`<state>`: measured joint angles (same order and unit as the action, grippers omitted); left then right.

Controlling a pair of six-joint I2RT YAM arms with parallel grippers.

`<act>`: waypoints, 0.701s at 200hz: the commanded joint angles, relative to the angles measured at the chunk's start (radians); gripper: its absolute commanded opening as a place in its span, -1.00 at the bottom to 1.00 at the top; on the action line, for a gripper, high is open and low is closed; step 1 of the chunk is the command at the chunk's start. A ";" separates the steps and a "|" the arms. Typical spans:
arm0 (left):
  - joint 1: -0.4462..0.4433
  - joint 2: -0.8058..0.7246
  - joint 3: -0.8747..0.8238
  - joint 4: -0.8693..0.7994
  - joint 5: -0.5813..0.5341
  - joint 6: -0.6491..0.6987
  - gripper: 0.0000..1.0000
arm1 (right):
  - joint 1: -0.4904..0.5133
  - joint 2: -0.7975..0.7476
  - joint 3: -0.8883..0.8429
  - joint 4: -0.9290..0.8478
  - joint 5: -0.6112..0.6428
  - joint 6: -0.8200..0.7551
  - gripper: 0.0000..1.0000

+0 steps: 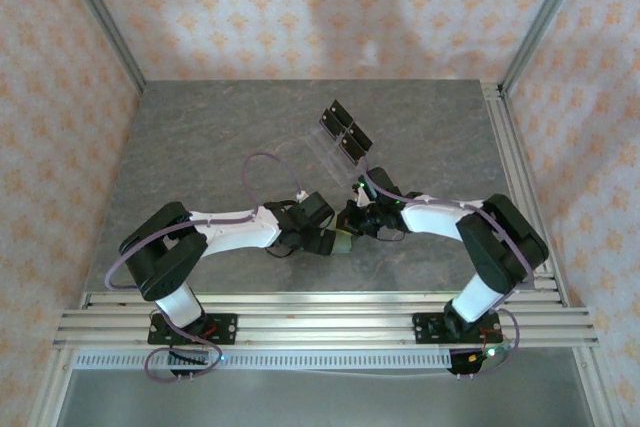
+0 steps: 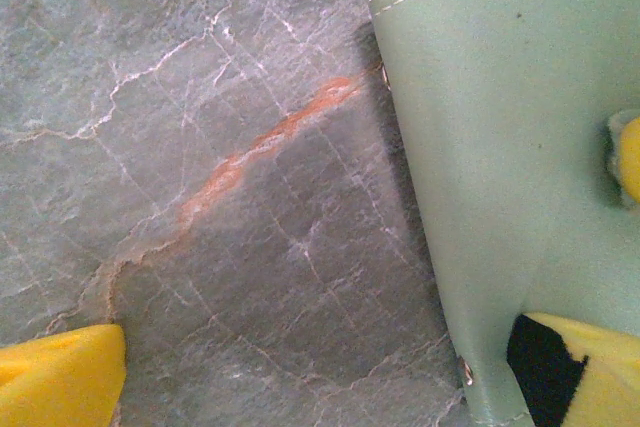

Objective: Put the credit cards into the card holder

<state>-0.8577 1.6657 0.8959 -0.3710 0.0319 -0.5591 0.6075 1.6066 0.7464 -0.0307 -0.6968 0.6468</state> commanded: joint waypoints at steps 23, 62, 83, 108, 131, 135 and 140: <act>-0.024 0.057 -0.010 0.015 0.058 -0.013 1.00 | -0.003 -0.055 0.043 -0.069 0.000 -0.005 -1.00; -0.026 0.056 -0.011 0.012 0.057 -0.012 1.00 | -0.005 -0.038 0.024 -0.061 0.016 -0.005 -1.00; -0.026 0.056 -0.008 0.009 0.057 -0.013 1.00 | -0.004 -0.026 0.013 -0.056 0.024 -0.007 -1.00; -0.026 0.057 -0.008 0.010 0.057 -0.012 1.00 | -0.004 -0.009 0.004 -0.045 0.029 -0.009 -1.00; -0.026 0.056 -0.011 0.010 0.057 -0.012 1.00 | -0.004 0.003 -0.001 -0.041 0.032 -0.011 -1.00; -0.026 0.056 -0.010 0.010 0.056 -0.012 1.00 | -0.004 0.004 -0.002 -0.040 0.032 -0.011 -1.00; -0.026 0.056 -0.009 0.010 0.057 -0.012 1.00 | -0.003 0.006 -0.002 -0.041 0.033 -0.012 -1.00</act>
<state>-0.8577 1.6672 0.8970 -0.3714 0.0284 -0.5591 0.6075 1.5970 0.7601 -0.0769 -0.6888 0.6460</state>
